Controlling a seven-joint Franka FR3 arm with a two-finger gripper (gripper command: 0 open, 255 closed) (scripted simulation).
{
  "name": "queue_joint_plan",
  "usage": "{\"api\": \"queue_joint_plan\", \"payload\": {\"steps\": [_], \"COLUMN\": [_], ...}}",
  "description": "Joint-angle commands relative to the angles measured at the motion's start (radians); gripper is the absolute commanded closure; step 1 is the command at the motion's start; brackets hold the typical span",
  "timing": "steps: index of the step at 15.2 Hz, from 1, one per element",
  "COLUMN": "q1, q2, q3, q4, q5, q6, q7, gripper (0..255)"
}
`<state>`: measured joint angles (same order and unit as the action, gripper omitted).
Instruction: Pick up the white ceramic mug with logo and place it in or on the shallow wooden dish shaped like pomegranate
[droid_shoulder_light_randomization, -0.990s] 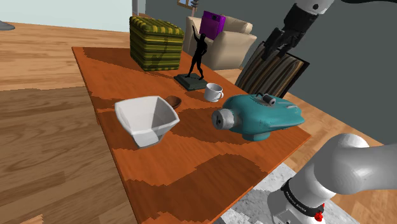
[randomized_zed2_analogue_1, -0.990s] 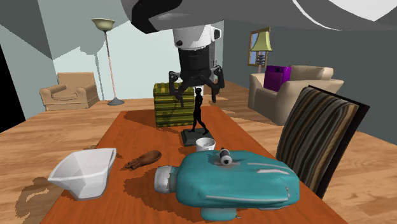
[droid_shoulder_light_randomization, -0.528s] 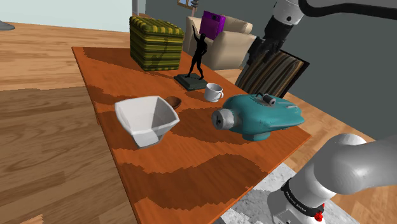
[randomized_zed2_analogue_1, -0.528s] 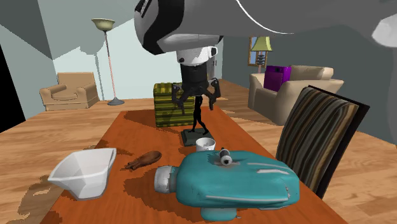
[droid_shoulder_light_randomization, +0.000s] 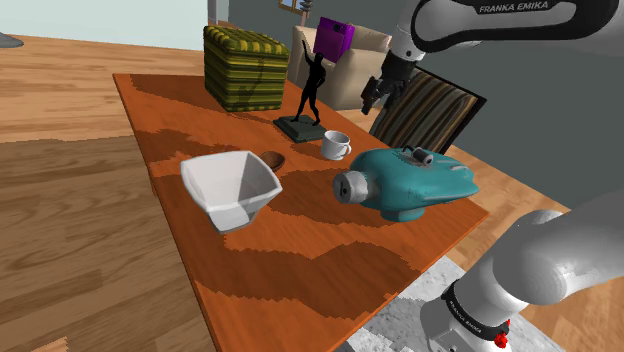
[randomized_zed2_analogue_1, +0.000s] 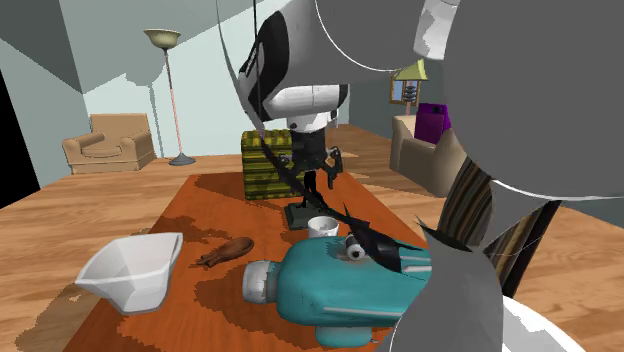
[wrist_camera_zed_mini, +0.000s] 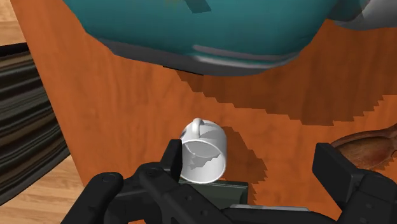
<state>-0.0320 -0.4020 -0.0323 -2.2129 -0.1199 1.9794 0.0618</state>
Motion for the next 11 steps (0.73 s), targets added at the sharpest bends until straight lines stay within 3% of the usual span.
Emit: {"api": "queue_joint_plan", "payload": {"steps": [1,11], "q1": [0.0,-0.009], "q2": [0.08,0.458], "q3": [-0.008,-0.037], "q4": [0.036,0.238], "q5": [0.005,0.047], "q6": [0.033,0.149], "q7": [-0.01,-0.08], "gripper": [0,0]}}
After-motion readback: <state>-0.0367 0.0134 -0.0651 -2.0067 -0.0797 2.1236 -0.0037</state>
